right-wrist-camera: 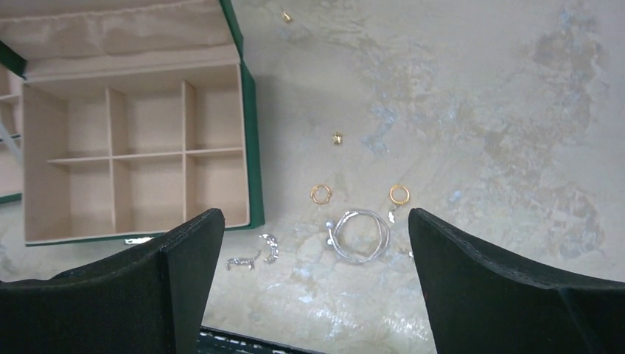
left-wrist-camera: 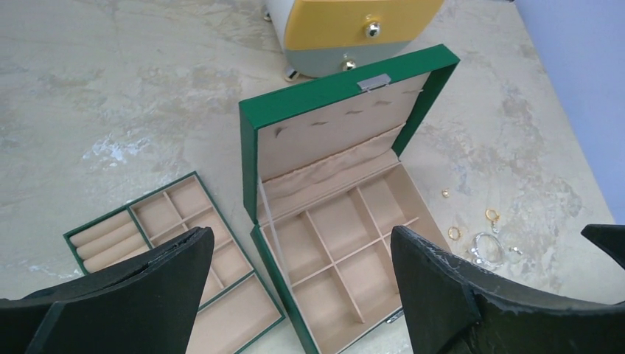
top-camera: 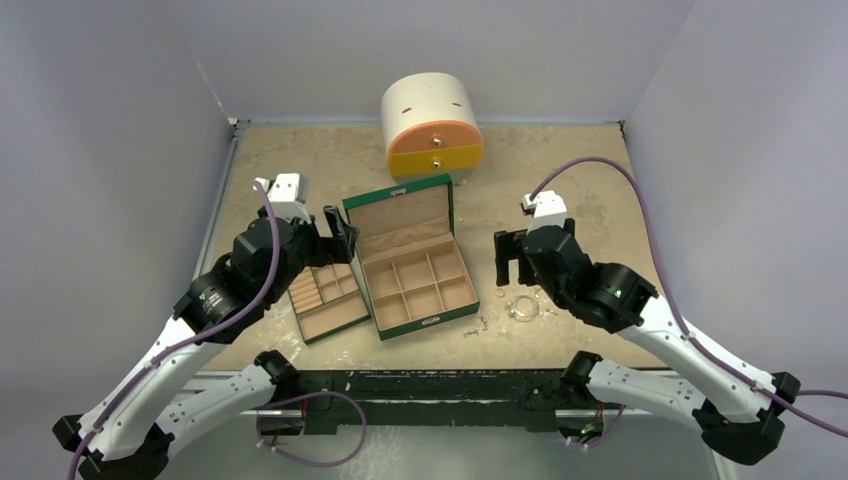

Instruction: Organize the mixed jewelry

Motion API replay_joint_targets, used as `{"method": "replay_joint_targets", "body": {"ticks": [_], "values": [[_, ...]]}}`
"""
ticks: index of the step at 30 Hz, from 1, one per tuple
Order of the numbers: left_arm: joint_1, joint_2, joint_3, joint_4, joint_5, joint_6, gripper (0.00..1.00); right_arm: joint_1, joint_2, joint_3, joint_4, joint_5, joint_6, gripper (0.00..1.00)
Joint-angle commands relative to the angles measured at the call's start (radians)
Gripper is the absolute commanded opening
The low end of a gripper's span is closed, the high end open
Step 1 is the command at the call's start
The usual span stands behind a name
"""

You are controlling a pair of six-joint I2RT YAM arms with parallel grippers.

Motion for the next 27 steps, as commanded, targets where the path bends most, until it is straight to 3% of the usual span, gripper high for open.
{"method": "replay_joint_targets", "body": {"ticks": [1, 17, 23, 27], "values": [[-0.004, -0.017, -0.029, 0.005, -0.049, -0.013, 0.90, 0.002, 0.023, 0.021, -0.086, 0.051, 0.089, 0.96], [-0.005, -0.040, -0.109, 0.039, -0.054, -0.018, 0.88, -0.008, 0.130, -0.154, -0.154, -0.063, 0.402, 0.89], [-0.004, -0.063, -0.147, 0.064, -0.067, -0.001, 0.88, -0.060, 0.188, -0.235, -0.066, -0.124, 0.435, 0.85], [-0.004, -0.077, -0.158, 0.069, -0.084, 0.011, 0.88, -0.153, 0.195, -0.288, 0.041, -0.195, 0.349, 0.80]]}}
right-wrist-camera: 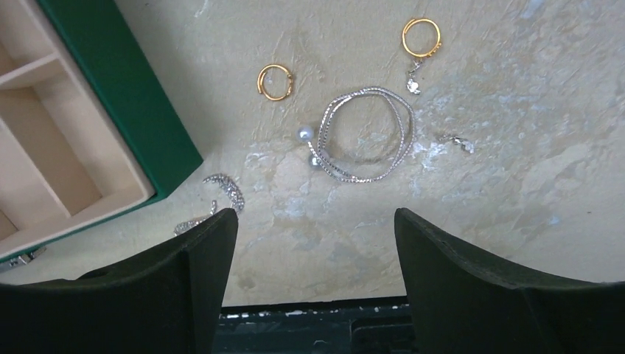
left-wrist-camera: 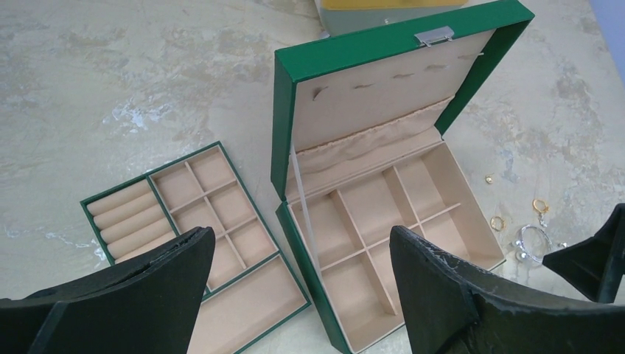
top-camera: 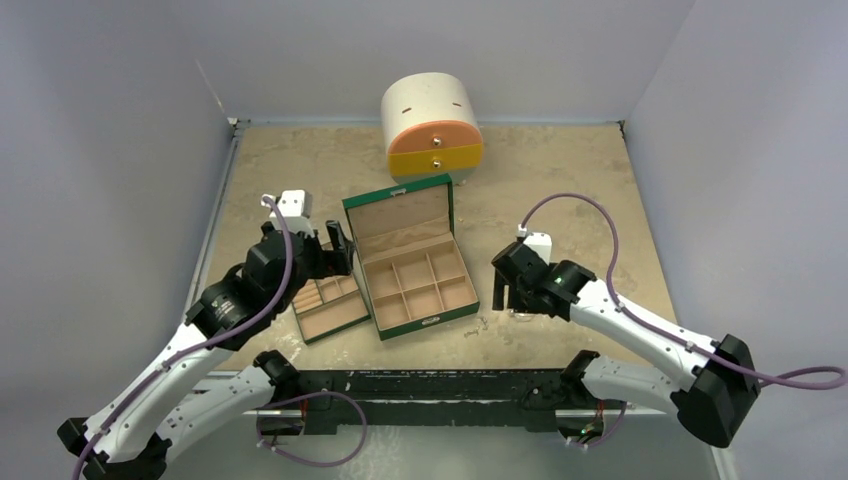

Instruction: Organize the mixed jewelry

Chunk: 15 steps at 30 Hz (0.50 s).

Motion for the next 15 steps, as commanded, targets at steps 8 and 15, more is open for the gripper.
{"method": "replay_joint_targets", "body": {"ticks": [8, 15], "values": [[-0.003, -0.047, -0.052, 0.061, -0.076, 0.055, 0.88, -0.146, 0.082, -0.089, 0.250, -0.141, -0.068, 0.63], [-0.004, -0.058, -0.078, 0.075, -0.090, 0.063, 0.88, -0.177, 0.138, -0.100, 0.280, -0.095, -0.059, 0.56]]}}
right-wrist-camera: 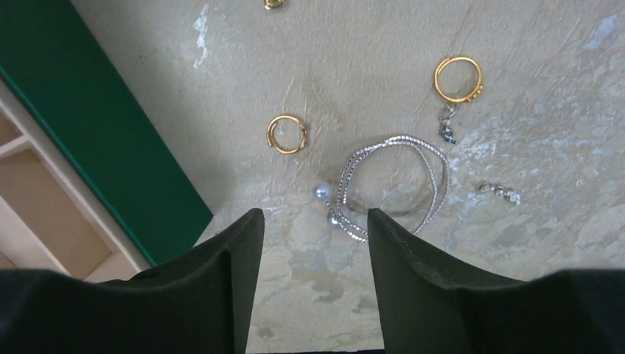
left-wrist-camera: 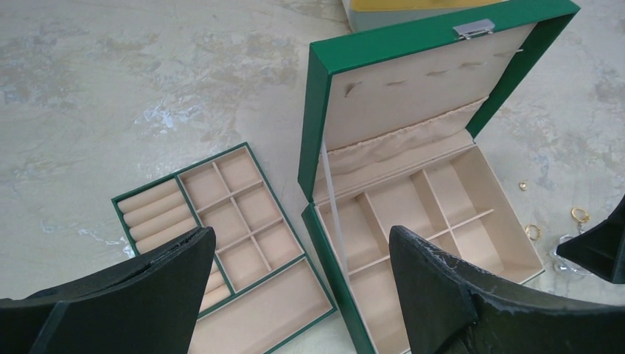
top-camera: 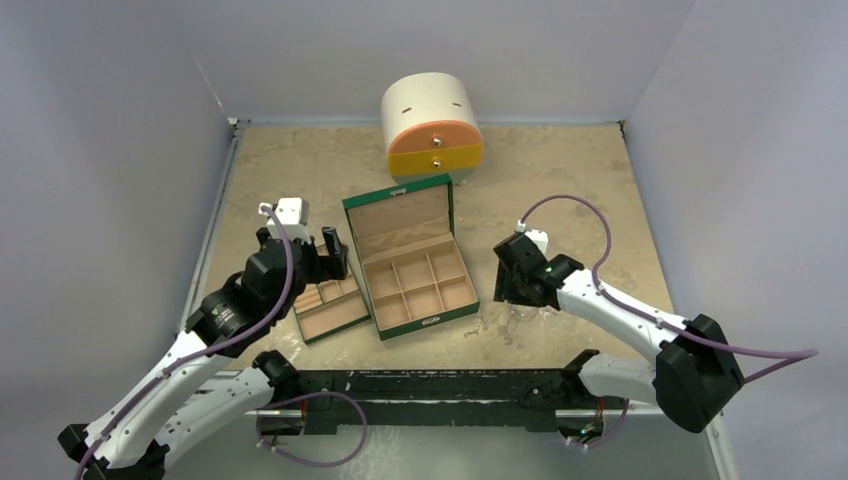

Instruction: Organize the mixed jewelry

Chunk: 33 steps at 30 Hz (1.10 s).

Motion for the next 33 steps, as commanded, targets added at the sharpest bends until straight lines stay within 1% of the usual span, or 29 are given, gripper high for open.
{"method": "replay_joint_targets", "body": {"ticks": [1, 5, 22, 27, 33], "values": [[-0.004, -0.009, -0.010, 0.050, -0.031, 0.021, 0.88, -0.026, 0.023, -0.015, 0.045, 0.035, 0.000, 0.55], [-0.004, -0.010, -0.012, 0.049, -0.034, 0.019, 0.88, -0.044, 0.041, -0.034, 0.072, 0.023, 0.006, 0.52], [-0.005, -0.013, -0.013, 0.047, -0.036, 0.019, 0.88, -0.054, 0.108, -0.052, 0.079, -0.007, 0.058, 0.40], [-0.005, -0.014, -0.013, 0.047, -0.036, 0.019, 0.87, -0.054, 0.116, -0.053, 0.086, -0.012, 0.057, 0.34], [-0.004, -0.019, -0.015, 0.047, -0.039, 0.019, 0.88, -0.055, 0.118, -0.060, 0.092, -0.019, 0.060, 0.23]]}}
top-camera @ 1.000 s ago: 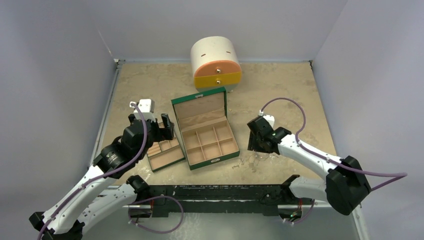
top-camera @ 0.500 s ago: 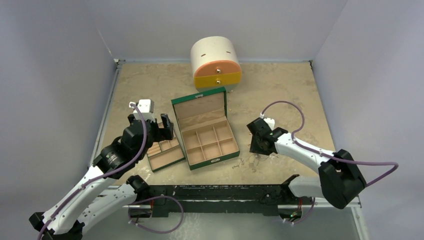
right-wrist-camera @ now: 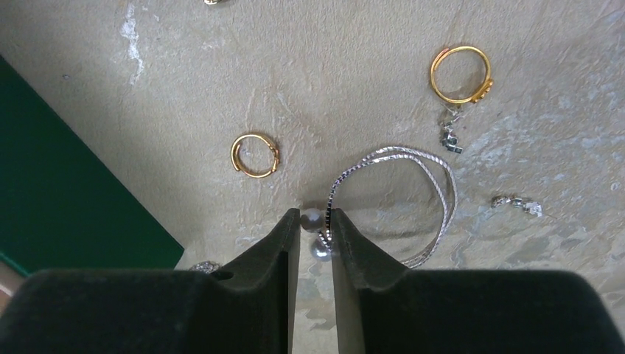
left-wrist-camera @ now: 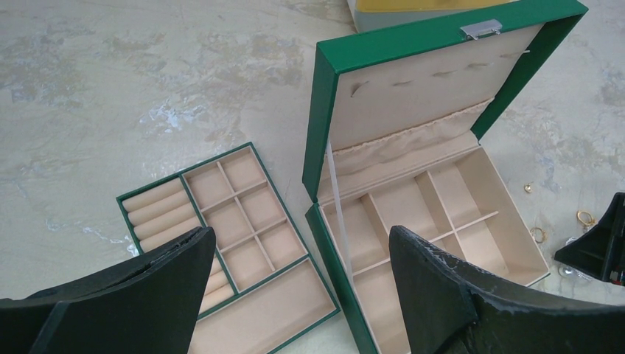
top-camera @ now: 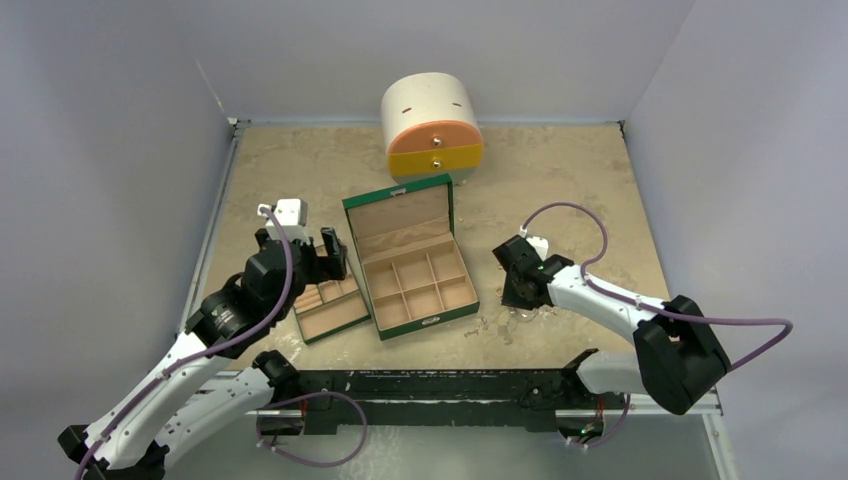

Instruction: Organize the mixed jewelry

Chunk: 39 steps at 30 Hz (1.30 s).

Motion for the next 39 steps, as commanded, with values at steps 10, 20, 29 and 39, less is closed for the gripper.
{"method": "replay_joint_targets", "body": {"ticks": [10, 20, 29, 39], "values": [[-0.003, -0.010, -0.001, 0.048, -0.025, 0.018, 0.88, -0.005, 0.001, -0.012, 0.004, -0.006, 0.024, 0.26], [-0.005, -0.009, 0.000, 0.048, -0.027, 0.016, 0.88, -0.005, 0.033, -0.007, 0.008, 0.002, 0.032, 0.36], [-0.004, -0.008, -0.001, 0.048, -0.030, 0.016, 0.88, -0.004, 0.033, -0.007, 0.011, 0.000, 0.035, 0.20], [-0.005, -0.008, 0.000, 0.048, -0.031, 0.016, 0.88, -0.005, -0.034, 0.074, -0.070, 0.027, 0.000, 0.05]]}}
